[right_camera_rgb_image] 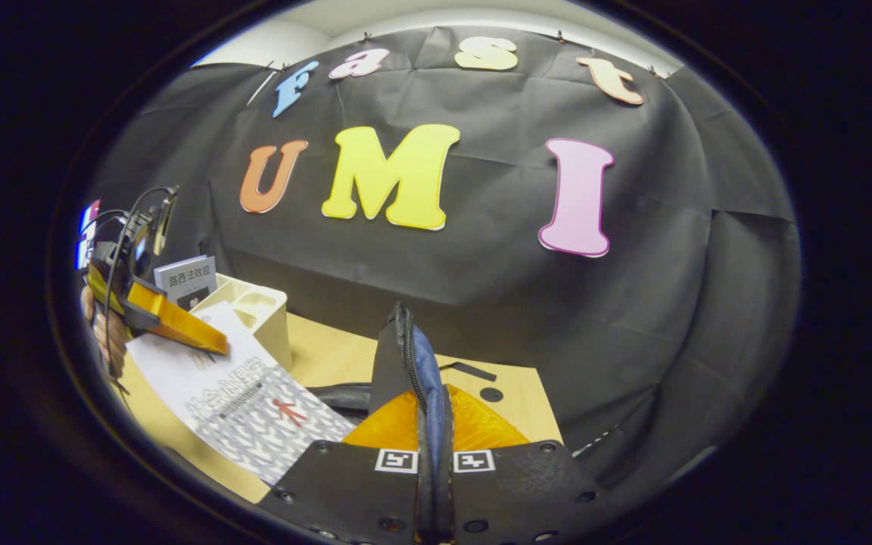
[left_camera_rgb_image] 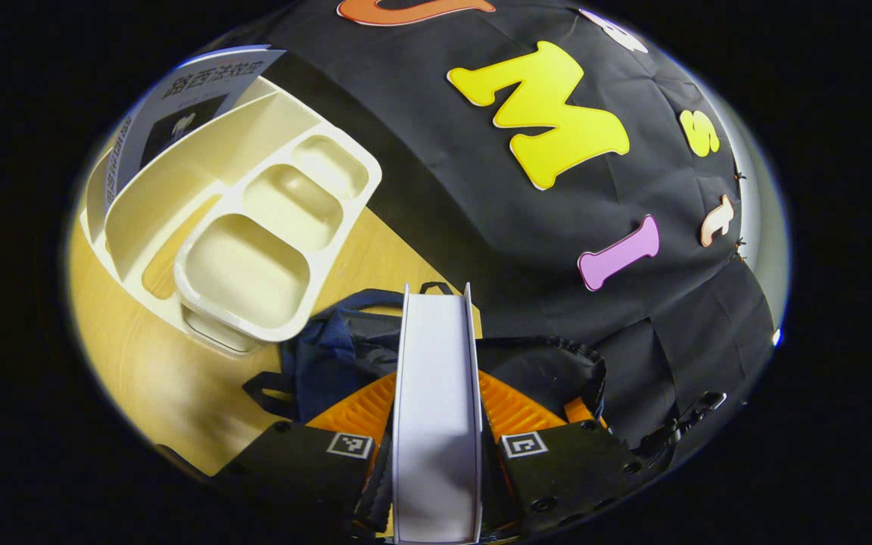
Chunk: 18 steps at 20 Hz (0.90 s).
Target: Open the schoolbag, grab two books from the bookshelf and put them into the schoolbag.
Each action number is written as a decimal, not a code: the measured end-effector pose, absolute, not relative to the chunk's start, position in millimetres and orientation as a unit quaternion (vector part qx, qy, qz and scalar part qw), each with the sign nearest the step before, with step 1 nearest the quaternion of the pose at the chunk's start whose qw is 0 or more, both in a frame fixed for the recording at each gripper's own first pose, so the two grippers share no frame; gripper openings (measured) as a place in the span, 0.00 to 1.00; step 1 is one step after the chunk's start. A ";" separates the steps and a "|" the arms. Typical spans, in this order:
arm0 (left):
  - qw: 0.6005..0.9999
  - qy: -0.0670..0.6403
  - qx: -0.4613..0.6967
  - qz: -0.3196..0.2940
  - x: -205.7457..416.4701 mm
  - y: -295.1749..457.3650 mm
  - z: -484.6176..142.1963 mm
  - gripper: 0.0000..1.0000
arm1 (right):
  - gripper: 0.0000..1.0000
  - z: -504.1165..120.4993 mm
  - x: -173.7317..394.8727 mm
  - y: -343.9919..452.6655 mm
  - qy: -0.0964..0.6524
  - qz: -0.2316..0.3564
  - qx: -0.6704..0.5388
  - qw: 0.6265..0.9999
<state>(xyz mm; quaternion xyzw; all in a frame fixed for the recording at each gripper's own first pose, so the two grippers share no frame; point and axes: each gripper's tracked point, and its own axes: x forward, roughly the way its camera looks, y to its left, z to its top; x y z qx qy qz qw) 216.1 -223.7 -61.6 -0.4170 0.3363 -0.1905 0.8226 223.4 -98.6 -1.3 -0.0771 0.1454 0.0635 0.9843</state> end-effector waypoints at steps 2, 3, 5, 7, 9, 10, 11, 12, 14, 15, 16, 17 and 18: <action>0.817 0.333 -0.431 -0.188 225.4 -238.4 -68.8 0.48 | 0.02 4.7 223.8 -97.9 0.140 0.059 -0.080 0.985; 0.817 0.331 -0.435 -0.183 230.5 -242.9 -74.8 0.48 | 0.02 6.9 223.7 -98.4 0.139 0.053 -0.082 0.985; 0.815 0.329 -0.445 -0.173 239.0 -252.6 -87.3 0.48 | 0.02 7.1 223.9 -95.0 0.142 0.053 -0.081 0.985; 0.814 0.320 -0.456 -0.163 244.4 -263.3 -95.7 0.48 | 0.02 8.3 224.9 -97.1 0.143 0.054 -0.082 0.985; 0.818 0.312 -0.460 -0.151 251.5 -277.1 -111.3 0.48 | 0.02 8.2 224.9 -95.8 0.145 0.057 -0.077 0.985; 0.817 0.310 -0.464 -0.147 254.0 -285.1 -118.7 0.48 | 0.02 7.8 226.3 -95.6 0.146 0.059 -0.070 0.985; 0.815 0.310 -0.469 -0.141 255.6 -292.0 -128.7 0.48 | 0.02 7.9 225.8 -95.0 0.147 0.059 -0.064 0.985; 0.808 0.305 -0.483 -0.147 254.4 -300.3 -135.1 0.48 | 0.02 7.7 226.2 -94.4 0.145 0.057 -0.062 0.986; 0.802 0.296 -0.496 -0.151 255.5 -317.2 -147.9 0.48 | 0.02 12.0 224.4 -91.6 0.139 0.055 -0.053 0.987; 0.810 0.290 -0.489 -0.145 258.0 -323.4 -157.6 0.48 | 0.02 14.3 223.8 -86.7 0.135 0.056 -0.047 0.988; 0.811 0.284 -0.490 -0.149 257.7 -333.3 -164.1 0.48 | 0.02 15.0 224.3 -81.0 0.133 0.059 -0.045 0.988; 0.808 0.282 -0.494 -0.154 257.8 -342.8 -169.3 0.48 | 0.02 17.3 223.3 -78.7 0.130 0.060 -0.045 0.989; 0.804 0.284 -0.498 -0.159 257.0 -354.1 -174.3 0.48 | 0.02 18.9 221.5 -77.6 0.125 0.061 -0.045 0.989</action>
